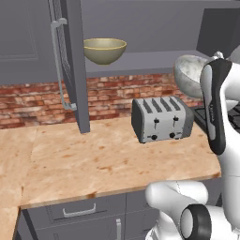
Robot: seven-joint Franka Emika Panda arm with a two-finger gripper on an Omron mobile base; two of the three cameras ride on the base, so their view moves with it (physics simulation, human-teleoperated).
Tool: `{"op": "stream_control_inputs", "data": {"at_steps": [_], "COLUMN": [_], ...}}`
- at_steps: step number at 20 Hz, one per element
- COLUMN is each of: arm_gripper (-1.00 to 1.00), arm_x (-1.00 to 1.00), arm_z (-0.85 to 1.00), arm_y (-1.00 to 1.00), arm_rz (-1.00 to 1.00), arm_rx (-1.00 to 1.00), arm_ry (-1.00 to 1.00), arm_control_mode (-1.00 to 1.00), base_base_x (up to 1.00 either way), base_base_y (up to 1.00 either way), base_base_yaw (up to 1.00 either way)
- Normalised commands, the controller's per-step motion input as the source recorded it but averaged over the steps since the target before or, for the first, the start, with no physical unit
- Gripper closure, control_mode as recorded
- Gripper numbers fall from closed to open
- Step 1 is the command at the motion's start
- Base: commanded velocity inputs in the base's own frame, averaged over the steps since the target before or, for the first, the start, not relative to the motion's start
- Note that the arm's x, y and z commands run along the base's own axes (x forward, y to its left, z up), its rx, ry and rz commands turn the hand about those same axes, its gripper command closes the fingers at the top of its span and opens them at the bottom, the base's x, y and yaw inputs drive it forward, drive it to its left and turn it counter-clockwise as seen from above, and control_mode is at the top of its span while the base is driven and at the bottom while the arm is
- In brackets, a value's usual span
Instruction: Open the cabinet. Pick the bowls from the counter and place them in the cabinet. Then close the cabinet.
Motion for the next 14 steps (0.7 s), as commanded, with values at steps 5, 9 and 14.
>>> {"op": "stream_control_inputs", "data": {"at_steps": [5, 9, 14], "arm_gripper": [1.0, 1.0, 1.0], "arm_x": [0.13, 0.22, 0.18], "arm_z": [0.06, 0.12, 0.16], "arm_y": [0.07, 0.03, 0.0], "arm_rz": [0.0, 0.0, 0.0], "arm_rx": [0.0, 0.0, 0.0], "arm_ry": [-0.1, -0.18, -0.19], "arm_control_mode": [-1.0, -1.0, -1.0], "base_base_x": [0.0, 0.0, 0.0], "base_base_y": [0.0, 0.0, 0.0], "base_base_yaw": [0.0, 0.0, 0.0]}}
